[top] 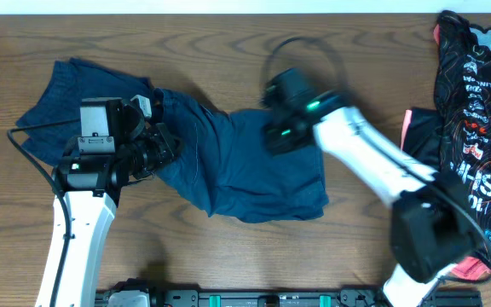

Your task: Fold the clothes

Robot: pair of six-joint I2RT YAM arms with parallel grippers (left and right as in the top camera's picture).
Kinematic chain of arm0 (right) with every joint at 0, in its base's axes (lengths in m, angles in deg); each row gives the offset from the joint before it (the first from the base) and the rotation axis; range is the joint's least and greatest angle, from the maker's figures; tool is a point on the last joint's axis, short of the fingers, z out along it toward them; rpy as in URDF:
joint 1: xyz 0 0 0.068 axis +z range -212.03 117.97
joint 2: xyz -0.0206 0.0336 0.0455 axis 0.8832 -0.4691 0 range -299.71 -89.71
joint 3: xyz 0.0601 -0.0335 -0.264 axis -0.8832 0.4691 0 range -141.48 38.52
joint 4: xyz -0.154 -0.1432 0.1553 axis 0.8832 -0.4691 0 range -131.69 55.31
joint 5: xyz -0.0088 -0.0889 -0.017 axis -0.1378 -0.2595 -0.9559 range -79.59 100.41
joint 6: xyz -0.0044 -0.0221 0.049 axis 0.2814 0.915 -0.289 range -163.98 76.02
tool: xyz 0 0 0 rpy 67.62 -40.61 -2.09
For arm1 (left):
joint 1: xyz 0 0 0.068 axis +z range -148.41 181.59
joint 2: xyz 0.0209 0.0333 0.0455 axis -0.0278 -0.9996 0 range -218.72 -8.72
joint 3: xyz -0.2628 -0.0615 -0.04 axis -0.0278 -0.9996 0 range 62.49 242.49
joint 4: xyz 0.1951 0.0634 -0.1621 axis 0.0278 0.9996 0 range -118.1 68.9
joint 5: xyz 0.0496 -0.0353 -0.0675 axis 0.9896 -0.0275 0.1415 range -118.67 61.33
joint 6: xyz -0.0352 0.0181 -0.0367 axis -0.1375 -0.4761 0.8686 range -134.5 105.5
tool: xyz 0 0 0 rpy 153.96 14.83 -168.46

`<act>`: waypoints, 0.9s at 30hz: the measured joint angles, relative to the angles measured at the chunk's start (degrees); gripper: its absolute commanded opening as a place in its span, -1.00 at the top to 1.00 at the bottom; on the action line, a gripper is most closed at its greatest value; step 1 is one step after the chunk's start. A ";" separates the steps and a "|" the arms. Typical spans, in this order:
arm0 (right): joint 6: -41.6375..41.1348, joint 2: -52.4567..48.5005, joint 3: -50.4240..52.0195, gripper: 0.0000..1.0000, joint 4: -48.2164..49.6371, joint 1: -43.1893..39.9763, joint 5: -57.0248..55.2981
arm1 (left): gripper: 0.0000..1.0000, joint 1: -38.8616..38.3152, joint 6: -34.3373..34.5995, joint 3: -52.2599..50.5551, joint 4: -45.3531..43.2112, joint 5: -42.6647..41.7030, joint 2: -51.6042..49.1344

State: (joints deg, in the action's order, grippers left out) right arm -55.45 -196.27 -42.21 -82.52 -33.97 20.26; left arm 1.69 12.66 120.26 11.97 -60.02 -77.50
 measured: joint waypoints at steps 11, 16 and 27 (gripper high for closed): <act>2.75 -5.35 9.03 0.18 1.22 -6.82 -5.40 | 0.87 -5.03 0.17 0.00 -2.03 0.20 0.00; 2.71 -5.46 9.70 0.18 2.01 -6.64 -5.53 | 0.88 -13.40 3.19 0.00 -6.95 0.79 -0.17; -1.31 -5.22 9.64 -0.17 0.07 -6.82 -6.12 | -0.03 -34.84 11.41 0.00 -24.37 7.26 -8.83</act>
State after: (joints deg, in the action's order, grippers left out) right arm -56.76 -201.49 -32.57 -82.46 -40.79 14.14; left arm -33.15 24.07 120.26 -12.40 -52.77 -86.33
